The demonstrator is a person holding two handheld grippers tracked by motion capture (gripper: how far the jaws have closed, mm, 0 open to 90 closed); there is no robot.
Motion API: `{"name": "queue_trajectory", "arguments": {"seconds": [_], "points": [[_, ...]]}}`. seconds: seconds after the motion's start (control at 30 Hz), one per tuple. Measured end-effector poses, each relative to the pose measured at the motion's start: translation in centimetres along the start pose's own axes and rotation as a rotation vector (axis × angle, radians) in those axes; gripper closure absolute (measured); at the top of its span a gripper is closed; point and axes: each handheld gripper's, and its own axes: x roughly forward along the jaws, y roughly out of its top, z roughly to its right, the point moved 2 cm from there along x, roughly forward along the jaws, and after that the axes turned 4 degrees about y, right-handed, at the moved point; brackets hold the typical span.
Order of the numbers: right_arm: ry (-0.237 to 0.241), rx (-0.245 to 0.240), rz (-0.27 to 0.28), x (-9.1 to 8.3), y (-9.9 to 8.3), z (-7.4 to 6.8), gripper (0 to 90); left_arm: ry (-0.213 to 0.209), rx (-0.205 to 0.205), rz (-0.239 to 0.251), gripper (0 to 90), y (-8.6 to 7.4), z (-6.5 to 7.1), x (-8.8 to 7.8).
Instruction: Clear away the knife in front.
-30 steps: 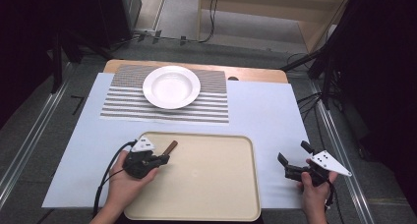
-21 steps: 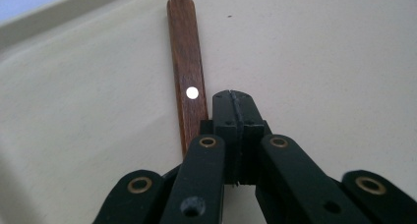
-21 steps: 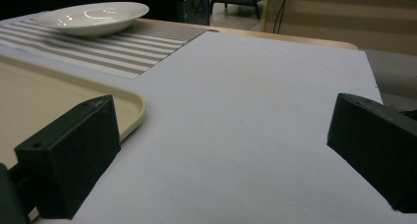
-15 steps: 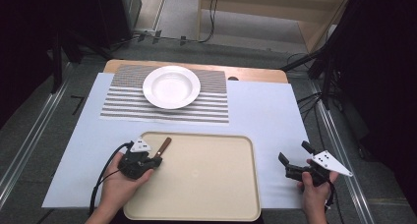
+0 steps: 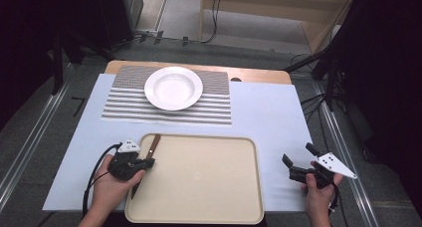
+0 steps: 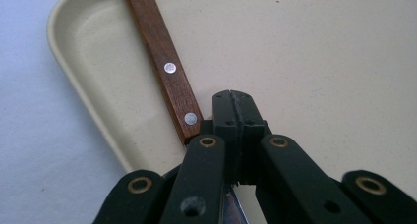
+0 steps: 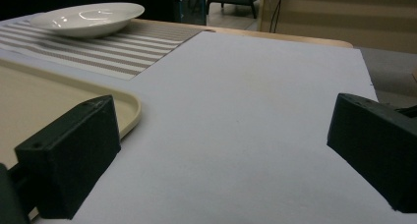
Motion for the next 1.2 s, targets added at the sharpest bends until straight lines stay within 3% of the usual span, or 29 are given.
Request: {"name": "queue_trajectory", "arguments": {"seconds": [0.1,0.17,0.23,0.33,0.47,0.67,0.77,0.97,1.0,1.2], "points": [[-0.006,-0.009,-0.002,0.0,0.0,0.0,0.0,0.003,-0.008,0.005,90.0,-0.2,-0.6,-0.3],[-0.002,0.006,0.009,0.0,0.0,0.1,0.0,-0.059,-0.036,0.015,90.0,-0.3,-1.3,-0.3],[0.001,-0.001,0.005,0.1,0.1,0.1,0.0,-0.084,-0.019,0.011,90.0,-0.4,-1.6,-0.3],[-0.004,-0.014,-0.006,0.1,0.0,-0.1,0.0,-0.082,0.006,0.015,90.0,-0.4,-1.6,-0.5],[-0.013,-0.006,-0.003,0.2,0.1,0.1,0.0,-0.109,0.037,0.051,89.7,-0.7,-1.7,-1.1],[0.006,0.008,0.012,0.0,0.1,0.3,0.0,-0.110,0.025,0.181,61.9,-0.8,-2.3,-2.5],[0.009,0.009,0.011,0.0,0.1,0.2,0.0,-0.083,0.015,0.251,45.8,-0.8,-2.6,-3.2],[0.016,0.011,0.016,-0.1,0.1,0.3,0.0,-0.035,0.001,0.346,25.4,-1.0,-3.5,-4.2],[0.015,0.013,0.016,-0.1,0.1,0.3,0.0,-0.037,-0.009,0.363,18.8,-1.1,-3.7,-4.4],[0.015,0.010,0.013,-0.2,0.1,0.3,0.0,-0.021,-0.027,0.420,10.5,-1.4,-4.6,-5.3]]}}
